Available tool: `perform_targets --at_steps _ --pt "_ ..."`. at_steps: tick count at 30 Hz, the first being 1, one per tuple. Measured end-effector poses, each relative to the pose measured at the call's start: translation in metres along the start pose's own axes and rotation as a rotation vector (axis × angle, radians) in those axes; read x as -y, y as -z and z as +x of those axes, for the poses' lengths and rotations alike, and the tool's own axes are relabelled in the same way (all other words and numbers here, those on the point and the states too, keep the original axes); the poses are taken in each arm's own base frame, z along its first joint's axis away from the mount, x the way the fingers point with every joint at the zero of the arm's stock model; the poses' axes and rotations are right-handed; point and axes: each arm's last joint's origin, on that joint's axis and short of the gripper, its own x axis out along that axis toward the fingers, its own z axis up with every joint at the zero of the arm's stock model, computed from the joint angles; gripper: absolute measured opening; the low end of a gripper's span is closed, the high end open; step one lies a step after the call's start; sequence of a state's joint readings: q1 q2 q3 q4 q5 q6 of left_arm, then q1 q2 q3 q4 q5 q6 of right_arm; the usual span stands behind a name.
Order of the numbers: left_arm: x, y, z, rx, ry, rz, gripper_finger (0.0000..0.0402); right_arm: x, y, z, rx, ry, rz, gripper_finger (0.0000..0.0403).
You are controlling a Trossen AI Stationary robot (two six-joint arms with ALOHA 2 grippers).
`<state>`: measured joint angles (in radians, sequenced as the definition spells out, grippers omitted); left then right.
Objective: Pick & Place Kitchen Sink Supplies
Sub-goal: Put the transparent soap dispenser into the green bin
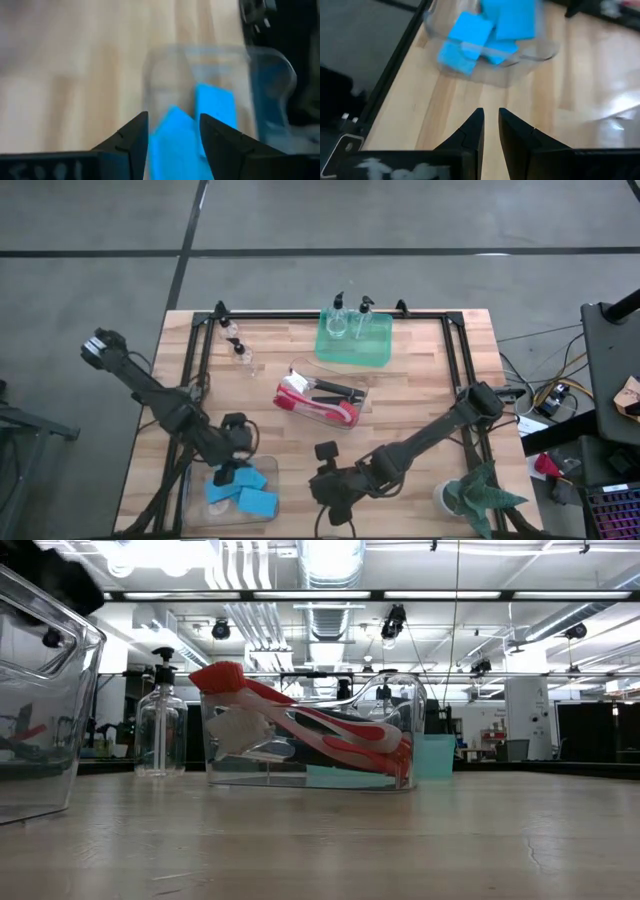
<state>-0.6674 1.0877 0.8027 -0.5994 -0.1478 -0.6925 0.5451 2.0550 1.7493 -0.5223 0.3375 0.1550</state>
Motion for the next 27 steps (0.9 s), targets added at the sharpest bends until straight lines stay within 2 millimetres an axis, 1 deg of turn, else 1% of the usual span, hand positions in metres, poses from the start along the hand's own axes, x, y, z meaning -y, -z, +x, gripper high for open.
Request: perform_targets --at_steps 5,8,11,14,16,19,23,27 --pt "-0.008 -0.005 -0.015 0.197 -0.162 0.058 0.0168 -0.001 -0.004 -0.013 0.03 0.036 -0.034 0.0039" --pt "-0.011 -0.006 -0.026 0.258 -0.194 0.082 0.0168 0.002 0.0 -0.02 0.029 0.042 -0.041 0.0021" --pt "-0.014 -0.007 -0.037 0.316 -0.204 0.08 0.0167 0.009 0.008 -0.032 0.037 0.047 -0.001 0.001" --pt "-0.017 -0.007 -0.046 0.373 -0.224 0.064 0.0167 0.017 0.025 -0.043 0.077 0.068 0.045 0.0008" --pt "-0.019 -0.007 -0.051 0.391 -0.23 0.074 0.0167 0.023 0.039 -0.051 0.118 0.087 0.063 0.0008" --pt "-0.021 -0.006 -0.056 0.407 -0.23 0.087 0.0167 0.033 0.059 -0.07 0.206 0.068 0.104 0.0008" --pt "-0.025 -0.004 -0.062 0.43 -0.271 0.088 0.0166 0.049 0.091 -0.093 0.279 0.055 0.154 0.0008" --pt "-0.029 -0.002 -0.066 0.455 -0.328 0.082 0.0165 0.067 0.12 -0.111 0.347 0.057 0.195 0.0008"
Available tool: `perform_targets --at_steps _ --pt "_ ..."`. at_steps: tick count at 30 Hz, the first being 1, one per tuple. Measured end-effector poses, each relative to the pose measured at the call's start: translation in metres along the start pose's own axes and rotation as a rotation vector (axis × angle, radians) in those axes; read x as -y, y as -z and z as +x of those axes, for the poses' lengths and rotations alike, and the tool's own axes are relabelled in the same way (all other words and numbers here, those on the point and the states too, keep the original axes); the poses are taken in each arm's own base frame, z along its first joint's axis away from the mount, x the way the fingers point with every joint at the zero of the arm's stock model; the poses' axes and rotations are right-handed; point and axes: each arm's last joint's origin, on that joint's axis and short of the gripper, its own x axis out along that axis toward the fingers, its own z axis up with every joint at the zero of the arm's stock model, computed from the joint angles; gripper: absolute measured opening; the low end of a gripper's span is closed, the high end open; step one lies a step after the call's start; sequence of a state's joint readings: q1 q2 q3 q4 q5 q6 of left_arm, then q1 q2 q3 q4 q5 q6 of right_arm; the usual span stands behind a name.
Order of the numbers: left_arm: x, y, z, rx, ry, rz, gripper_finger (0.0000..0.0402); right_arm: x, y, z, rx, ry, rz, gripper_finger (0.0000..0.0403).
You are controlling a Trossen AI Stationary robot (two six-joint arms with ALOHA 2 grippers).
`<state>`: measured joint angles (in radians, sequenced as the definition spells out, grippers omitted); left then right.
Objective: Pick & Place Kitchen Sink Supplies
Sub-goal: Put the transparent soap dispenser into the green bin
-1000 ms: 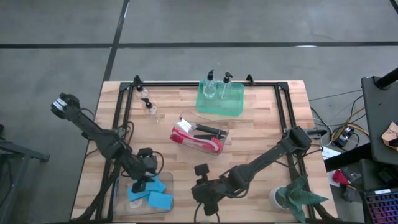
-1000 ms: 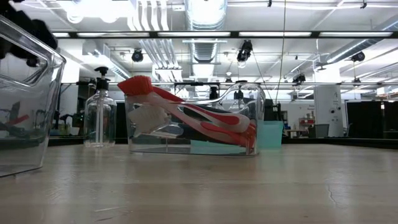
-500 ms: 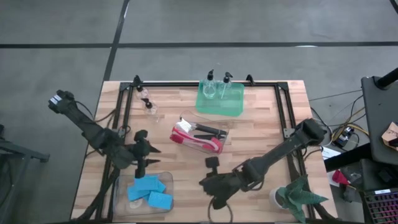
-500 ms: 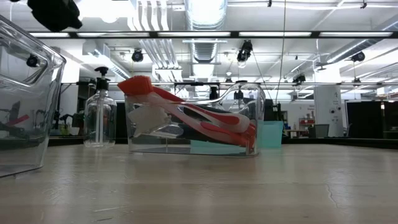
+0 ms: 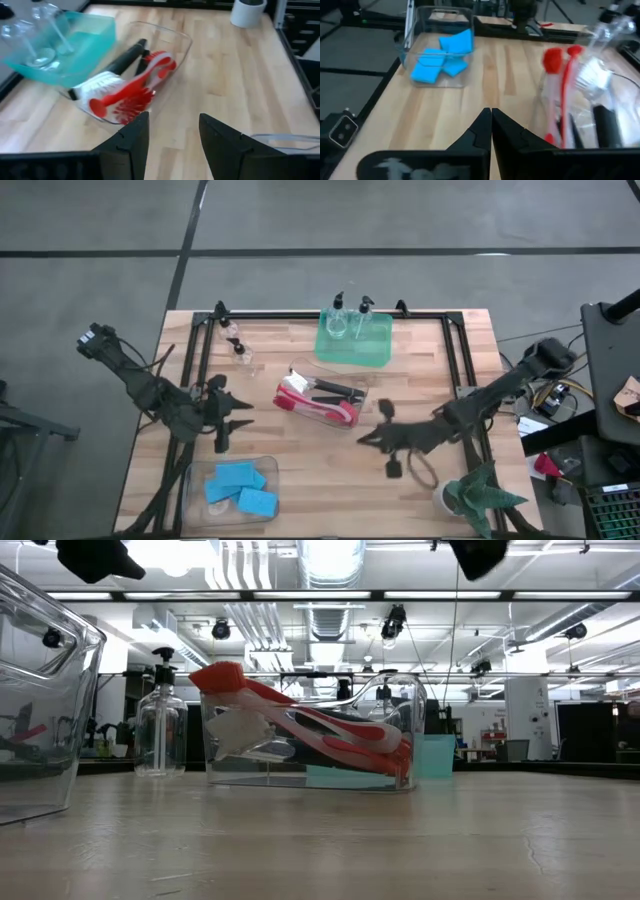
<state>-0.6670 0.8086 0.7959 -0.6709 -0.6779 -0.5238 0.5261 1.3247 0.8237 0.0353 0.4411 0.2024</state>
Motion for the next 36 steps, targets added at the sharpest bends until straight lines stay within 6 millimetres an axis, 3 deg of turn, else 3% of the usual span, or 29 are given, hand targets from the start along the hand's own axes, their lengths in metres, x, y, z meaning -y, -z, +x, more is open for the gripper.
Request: perform_targets --at_steps 9,16,26,36 --pt "-0.007 0.003 -0.005 0.017 -0.009 -0.012 0.0165 0.059 0.036 -0.04 0.072 0.014 0.076 0.0008" --pt "-0.011 0.014 -0.001 0.014 -0.044 -0.002 0.0163 0.089 0.065 -0.063 0.157 0.008 0.11 0.0008" --pt "-0.015 0.018 -0.004 0.025 -0.039 -0.03 0.0163 0.106 0.098 -0.083 0.279 0.005 0.137 0.0008" --pt "-0.016 0.018 -0.004 0.029 -0.036 -0.033 0.0163 0.109 0.115 -0.1 0.401 -0.002 0.128 0.0008"
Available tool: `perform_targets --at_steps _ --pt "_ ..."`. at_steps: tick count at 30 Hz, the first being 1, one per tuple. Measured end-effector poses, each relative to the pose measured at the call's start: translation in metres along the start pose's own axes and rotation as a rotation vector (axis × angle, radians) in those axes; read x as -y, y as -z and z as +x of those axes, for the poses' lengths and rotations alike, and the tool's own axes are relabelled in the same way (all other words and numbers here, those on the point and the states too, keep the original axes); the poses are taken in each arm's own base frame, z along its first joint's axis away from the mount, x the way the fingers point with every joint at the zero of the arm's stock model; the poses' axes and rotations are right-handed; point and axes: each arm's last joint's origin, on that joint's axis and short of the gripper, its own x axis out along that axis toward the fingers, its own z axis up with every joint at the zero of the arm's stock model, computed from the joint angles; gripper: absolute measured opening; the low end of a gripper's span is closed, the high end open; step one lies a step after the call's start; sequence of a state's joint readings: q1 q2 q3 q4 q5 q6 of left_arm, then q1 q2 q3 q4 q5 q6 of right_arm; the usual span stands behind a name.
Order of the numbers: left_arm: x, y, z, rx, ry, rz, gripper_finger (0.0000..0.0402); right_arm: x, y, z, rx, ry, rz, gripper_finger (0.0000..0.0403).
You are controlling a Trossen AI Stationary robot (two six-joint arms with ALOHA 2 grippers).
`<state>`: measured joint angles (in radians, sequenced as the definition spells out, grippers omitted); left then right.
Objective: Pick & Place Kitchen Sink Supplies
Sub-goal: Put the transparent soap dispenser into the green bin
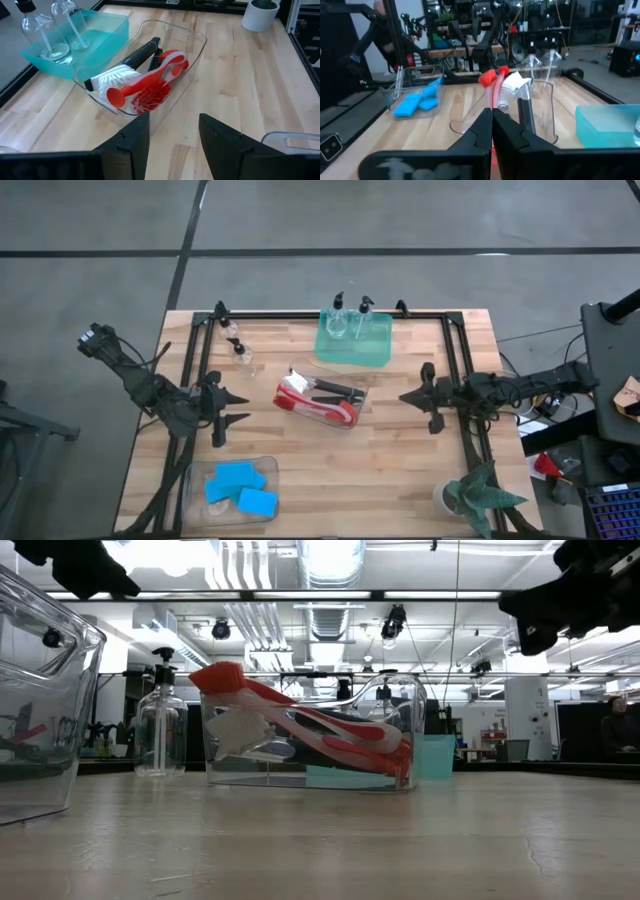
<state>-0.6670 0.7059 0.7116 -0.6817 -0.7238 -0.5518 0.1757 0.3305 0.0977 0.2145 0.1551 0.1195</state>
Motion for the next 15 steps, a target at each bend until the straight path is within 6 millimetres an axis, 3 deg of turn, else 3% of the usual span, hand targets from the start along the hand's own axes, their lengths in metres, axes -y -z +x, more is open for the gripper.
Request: perform_targets --at_steps 15 --pt "-0.004 -0.002 -0.003 0.052 -0.061 -0.047 0.0163 0.003 -0.003 -0.019 0.122 0.014 0.029 0.0008"
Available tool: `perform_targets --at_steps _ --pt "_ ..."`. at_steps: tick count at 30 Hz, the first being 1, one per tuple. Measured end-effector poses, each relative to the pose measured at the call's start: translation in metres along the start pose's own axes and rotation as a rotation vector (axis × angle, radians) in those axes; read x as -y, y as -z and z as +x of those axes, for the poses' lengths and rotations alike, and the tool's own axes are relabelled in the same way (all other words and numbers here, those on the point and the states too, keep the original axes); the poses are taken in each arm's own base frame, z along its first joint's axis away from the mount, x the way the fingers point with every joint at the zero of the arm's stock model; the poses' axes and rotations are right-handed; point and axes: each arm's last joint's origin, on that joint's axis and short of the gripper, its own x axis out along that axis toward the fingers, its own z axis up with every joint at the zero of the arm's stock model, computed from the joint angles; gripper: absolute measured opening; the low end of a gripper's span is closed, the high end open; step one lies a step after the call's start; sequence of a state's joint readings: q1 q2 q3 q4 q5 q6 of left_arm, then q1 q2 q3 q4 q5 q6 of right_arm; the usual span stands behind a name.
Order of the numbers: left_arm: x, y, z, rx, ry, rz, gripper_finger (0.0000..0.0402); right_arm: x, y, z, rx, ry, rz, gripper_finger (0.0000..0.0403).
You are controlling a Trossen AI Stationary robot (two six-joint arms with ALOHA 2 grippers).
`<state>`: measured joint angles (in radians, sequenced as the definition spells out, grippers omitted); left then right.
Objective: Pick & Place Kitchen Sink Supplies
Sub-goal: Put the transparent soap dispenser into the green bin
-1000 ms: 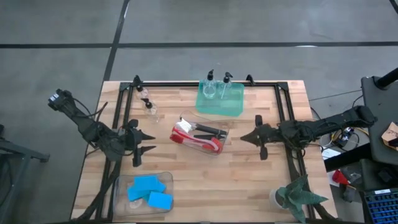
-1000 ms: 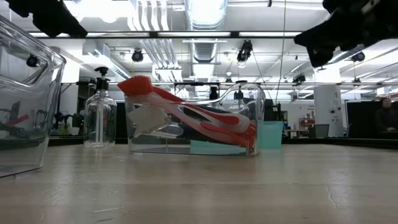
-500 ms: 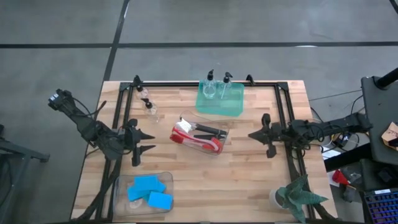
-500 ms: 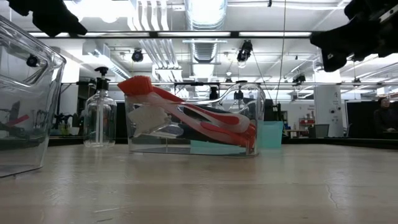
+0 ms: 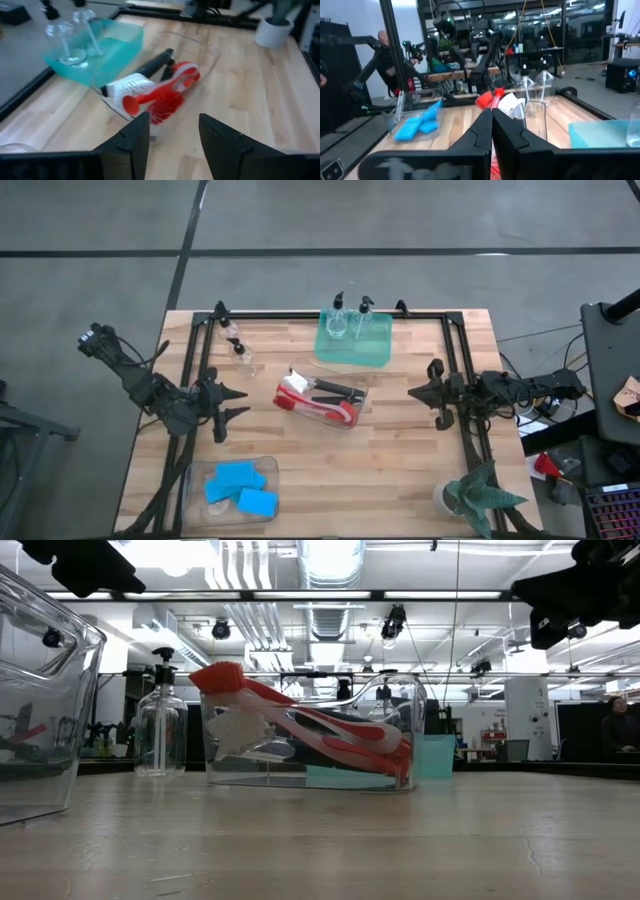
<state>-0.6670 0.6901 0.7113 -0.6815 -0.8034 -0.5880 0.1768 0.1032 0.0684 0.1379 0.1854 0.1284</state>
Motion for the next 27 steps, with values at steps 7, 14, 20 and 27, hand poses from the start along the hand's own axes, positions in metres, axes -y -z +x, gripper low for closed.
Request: perform_targets --at_steps 7,14,20,27 --pt "-0.002 0.002 0.003 0.074 -0.103 -0.095 0.0163 0.0 0.003 0.001 -0.025 0.003 -0.005 0.0008" --pt "-0.007 0.022 0.018 0.195 -0.296 -0.147 0.0163 0.0 0.005 0.002 -0.039 0.004 -0.008 0.0008" --pt "-0.015 0.039 0.03 0.256 -0.402 -0.239 0.0163 0.0 0.005 0.002 -0.039 0.003 -0.007 0.0008" --pt "-0.018 0.044 0.034 0.284 -0.456 -0.254 0.0173 0.0 0.006 0.002 -0.039 0.003 -0.007 0.0008"
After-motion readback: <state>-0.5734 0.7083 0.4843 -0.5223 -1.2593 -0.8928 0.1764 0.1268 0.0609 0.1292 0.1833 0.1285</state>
